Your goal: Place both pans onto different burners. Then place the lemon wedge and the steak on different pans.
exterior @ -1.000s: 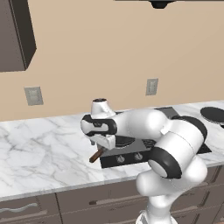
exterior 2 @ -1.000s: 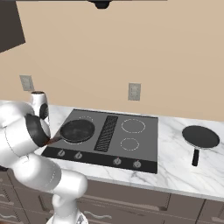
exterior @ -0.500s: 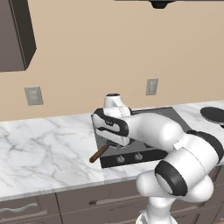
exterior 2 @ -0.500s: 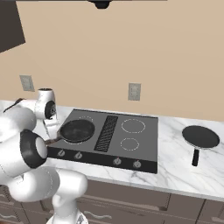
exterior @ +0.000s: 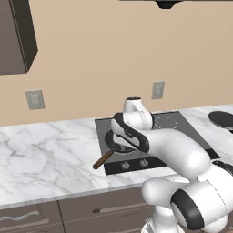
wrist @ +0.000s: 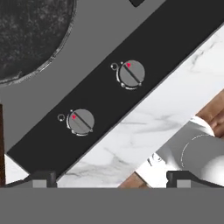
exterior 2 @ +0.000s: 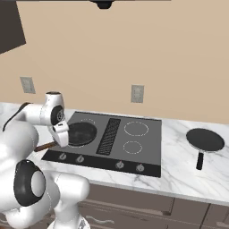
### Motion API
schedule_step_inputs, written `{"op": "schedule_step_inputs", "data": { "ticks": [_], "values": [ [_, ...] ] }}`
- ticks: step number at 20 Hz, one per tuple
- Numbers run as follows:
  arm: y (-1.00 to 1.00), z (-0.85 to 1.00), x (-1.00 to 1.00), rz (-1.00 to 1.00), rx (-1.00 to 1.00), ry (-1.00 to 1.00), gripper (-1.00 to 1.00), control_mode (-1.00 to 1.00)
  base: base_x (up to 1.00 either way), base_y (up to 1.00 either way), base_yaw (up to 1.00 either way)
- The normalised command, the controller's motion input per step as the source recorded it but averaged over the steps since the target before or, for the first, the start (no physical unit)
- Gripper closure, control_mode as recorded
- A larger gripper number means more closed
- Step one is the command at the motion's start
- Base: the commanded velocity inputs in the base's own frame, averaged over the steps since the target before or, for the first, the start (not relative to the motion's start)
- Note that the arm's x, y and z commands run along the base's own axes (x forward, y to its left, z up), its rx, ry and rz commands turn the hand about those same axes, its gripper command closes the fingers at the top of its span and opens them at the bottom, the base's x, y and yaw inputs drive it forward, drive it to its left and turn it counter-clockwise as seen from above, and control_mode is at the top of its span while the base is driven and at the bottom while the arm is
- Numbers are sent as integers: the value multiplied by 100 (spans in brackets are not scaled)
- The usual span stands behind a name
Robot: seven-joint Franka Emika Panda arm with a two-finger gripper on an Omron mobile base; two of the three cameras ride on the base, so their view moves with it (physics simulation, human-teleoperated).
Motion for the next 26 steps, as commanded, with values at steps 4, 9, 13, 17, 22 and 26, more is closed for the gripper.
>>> {"op": "schedule_step_inputs", "data": {
  "ticks": [4, 9, 13, 17, 22, 26],
  "values": [
    [-51, 8, -16, 8, 0, 0, -100, -100, 0, 0, 0],
    [-38, 7, -17, 5, 0, 0, -100, -100, 0, 0, 0],
    [-39, 11, -9, 3, 0, 0, -100, -100, 0, 0, 0],
    [-34, 11, -3, 5, 0, 0, -100, -100, 0, 0, 0],
    [-38, 13, -2, 8, 0, 0, -100, -100, 0, 0, 0],
    [-39, 3, -9, 11, 0, 0, -100, -100, 0, 0, 0]
  ]
}}
